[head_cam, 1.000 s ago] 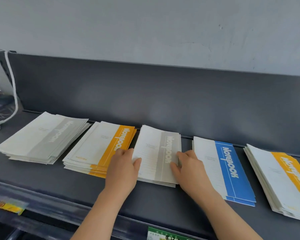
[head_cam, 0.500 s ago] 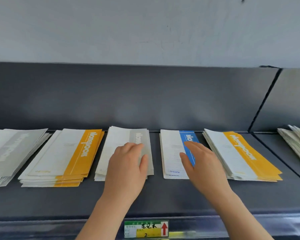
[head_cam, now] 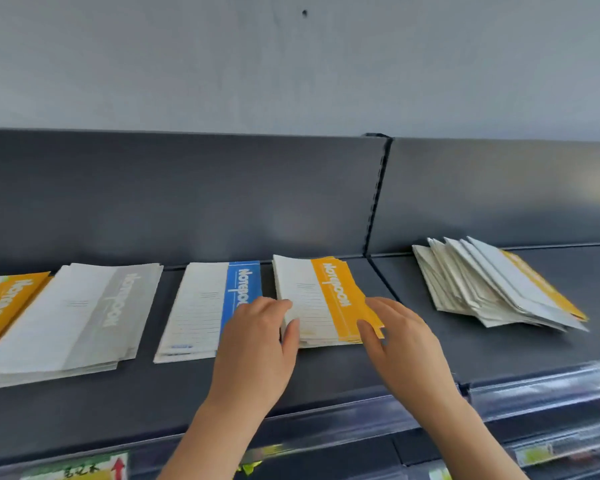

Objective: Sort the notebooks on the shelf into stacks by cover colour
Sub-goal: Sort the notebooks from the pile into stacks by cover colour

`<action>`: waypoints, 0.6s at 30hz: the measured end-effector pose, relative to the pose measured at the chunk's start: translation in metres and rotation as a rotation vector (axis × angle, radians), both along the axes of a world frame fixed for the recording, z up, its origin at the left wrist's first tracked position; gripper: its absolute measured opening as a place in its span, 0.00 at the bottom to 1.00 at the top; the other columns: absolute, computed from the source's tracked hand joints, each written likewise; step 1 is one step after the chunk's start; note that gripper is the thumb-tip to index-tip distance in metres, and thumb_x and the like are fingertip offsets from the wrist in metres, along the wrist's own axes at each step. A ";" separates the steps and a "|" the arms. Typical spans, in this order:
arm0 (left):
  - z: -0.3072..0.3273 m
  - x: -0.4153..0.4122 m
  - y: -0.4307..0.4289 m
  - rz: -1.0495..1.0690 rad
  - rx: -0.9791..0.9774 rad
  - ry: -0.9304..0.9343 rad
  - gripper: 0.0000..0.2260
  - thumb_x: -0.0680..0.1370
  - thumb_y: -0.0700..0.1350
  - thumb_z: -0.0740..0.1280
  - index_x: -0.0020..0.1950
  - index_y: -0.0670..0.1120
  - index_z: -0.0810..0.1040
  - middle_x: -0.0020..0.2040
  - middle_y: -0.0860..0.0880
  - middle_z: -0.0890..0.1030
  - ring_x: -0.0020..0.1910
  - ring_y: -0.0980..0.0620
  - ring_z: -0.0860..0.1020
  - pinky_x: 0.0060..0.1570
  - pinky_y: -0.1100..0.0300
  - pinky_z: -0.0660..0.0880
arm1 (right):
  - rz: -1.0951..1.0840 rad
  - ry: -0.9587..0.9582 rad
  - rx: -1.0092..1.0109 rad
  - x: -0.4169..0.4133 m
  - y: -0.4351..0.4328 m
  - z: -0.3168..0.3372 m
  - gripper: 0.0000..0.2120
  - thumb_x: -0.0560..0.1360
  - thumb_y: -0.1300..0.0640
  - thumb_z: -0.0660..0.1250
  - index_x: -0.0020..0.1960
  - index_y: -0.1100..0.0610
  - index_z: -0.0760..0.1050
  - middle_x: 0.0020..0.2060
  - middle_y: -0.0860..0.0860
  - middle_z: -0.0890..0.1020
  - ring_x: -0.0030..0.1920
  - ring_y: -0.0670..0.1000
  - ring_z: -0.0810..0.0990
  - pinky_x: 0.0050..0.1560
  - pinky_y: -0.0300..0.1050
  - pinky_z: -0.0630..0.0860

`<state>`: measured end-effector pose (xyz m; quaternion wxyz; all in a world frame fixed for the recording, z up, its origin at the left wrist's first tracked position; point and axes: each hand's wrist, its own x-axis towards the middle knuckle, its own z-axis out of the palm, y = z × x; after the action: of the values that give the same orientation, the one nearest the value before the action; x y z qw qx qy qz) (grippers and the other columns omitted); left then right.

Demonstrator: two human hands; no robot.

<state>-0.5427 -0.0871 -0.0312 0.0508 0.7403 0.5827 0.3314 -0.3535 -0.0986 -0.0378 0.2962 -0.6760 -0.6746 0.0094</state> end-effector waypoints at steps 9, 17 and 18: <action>-0.008 0.116 0.009 -0.040 0.006 -0.005 0.13 0.79 0.50 0.61 0.61 0.48 0.78 0.57 0.51 0.79 0.55 0.50 0.74 0.53 0.58 0.70 | -0.076 0.012 -0.002 0.120 -0.008 -0.007 0.18 0.78 0.51 0.61 0.65 0.54 0.73 0.63 0.46 0.76 0.64 0.48 0.73 0.61 0.41 0.67; -0.009 0.165 0.038 -0.152 0.012 -0.030 0.16 0.80 0.52 0.60 0.65 0.50 0.75 0.59 0.55 0.77 0.59 0.55 0.72 0.56 0.64 0.68 | -0.184 0.069 0.039 0.175 0.006 -0.002 0.16 0.77 0.52 0.64 0.63 0.55 0.76 0.61 0.47 0.78 0.52 0.52 0.79 0.52 0.38 0.67; -0.008 0.170 0.044 -0.170 0.010 -0.039 0.16 0.79 0.51 0.60 0.65 0.50 0.75 0.58 0.56 0.77 0.58 0.56 0.73 0.55 0.64 0.69 | -0.201 0.076 0.047 0.180 0.007 -0.001 0.15 0.77 0.53 0.64 0.62 0.55 0.76 0.61 0.47 0.78 0.54 0.52 0.79 0.54 0.39 0.68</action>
<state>-0.3723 -0.0435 -0.0388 0.0864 0.7807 0.5150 0.3431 -0.1733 -0.0914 -0.0383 0.3367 -0.7322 -0.5920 -0.0107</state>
